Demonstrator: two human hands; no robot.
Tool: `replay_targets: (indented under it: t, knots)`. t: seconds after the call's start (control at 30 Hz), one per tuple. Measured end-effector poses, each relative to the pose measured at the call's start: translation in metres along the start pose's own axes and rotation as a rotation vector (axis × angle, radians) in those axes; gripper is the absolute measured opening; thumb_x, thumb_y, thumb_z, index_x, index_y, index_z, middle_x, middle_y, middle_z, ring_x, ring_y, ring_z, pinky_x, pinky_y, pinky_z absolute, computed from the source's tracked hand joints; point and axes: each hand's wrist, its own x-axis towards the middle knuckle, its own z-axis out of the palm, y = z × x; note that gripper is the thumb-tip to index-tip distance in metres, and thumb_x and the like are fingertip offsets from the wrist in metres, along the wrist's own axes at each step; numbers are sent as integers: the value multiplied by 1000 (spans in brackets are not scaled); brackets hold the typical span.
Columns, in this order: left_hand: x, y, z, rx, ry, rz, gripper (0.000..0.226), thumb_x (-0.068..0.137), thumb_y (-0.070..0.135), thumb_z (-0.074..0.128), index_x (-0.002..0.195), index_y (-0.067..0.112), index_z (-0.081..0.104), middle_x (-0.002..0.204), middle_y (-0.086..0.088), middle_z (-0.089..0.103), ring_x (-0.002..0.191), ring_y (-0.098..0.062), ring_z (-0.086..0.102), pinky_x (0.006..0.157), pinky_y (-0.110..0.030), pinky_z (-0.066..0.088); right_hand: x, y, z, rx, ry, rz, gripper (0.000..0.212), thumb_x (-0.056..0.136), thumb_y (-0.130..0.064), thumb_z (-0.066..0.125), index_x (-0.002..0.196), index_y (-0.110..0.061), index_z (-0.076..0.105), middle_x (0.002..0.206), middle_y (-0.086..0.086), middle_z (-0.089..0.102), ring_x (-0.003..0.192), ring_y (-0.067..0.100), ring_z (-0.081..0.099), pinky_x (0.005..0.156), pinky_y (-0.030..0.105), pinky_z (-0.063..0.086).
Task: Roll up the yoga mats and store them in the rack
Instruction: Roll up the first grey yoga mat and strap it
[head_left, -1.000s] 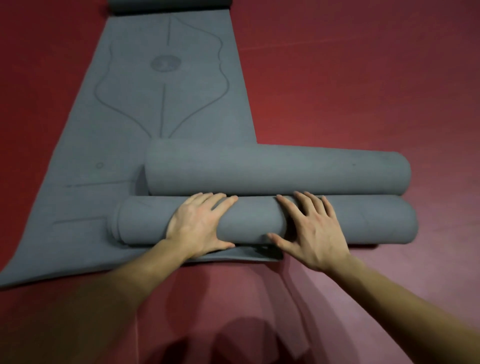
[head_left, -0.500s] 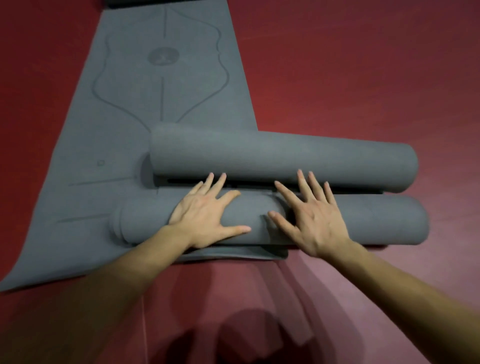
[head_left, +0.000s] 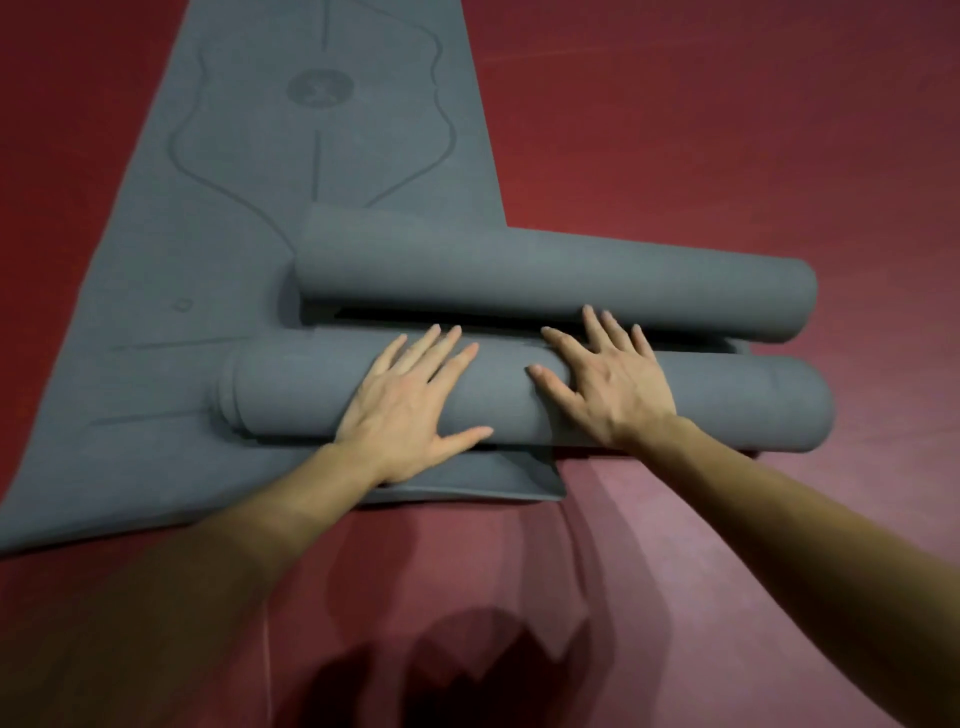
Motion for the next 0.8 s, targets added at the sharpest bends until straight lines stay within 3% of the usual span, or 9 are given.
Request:
replay_targets:
  t: [0.1,0.3,0.5,0.67,0.8]
  knots:
    - [9,0,-2,50,-78,-36,110,76,93,32,161,25,22,168,-4,23,156,-25,19,126,-48,17,1,-1,0,17,28,26,90,84,-82,1,160,-42,29,171,18,13,159,33,6,127,52,4]
    - [27,-9,-3,75,-166,-30,135,56,93,63,162,28,9,171,1,11,157,-24,14,127,-45,11,-29,2,11,20,108,-8,80,94,-75,19,163,-34,27,169,20,21,157,36,16,128,52,8]
    - [22,-9,-5,66,-66,11,122,58,84,71,157,25,31,155,3,45,140,-22,43,120,-43,27,-48,3,14,-7,105,-41,81,96,-72,22,164,-29,22,169,20,21,158,36,14,128,53,10]
    - [4,-1,-2,65,-38,-13,117,56,82,74,153,24,41,147,3,53,132,-21,51,117,-41,34,-58,-4,21,-3,146,-19,90,96,-71,21,162,-10,29,167,18,27,157,33,18,128,53,13]
    - [-16,6,1,45,-31,-5,115,52,82,74,148,23,47,141,4,58,126,-20,57,113,-42,41,-56,-16,19,9,113,-31,93,95,-75,14,161,-12,32,165,17,33,156,32,23,128,53,12]
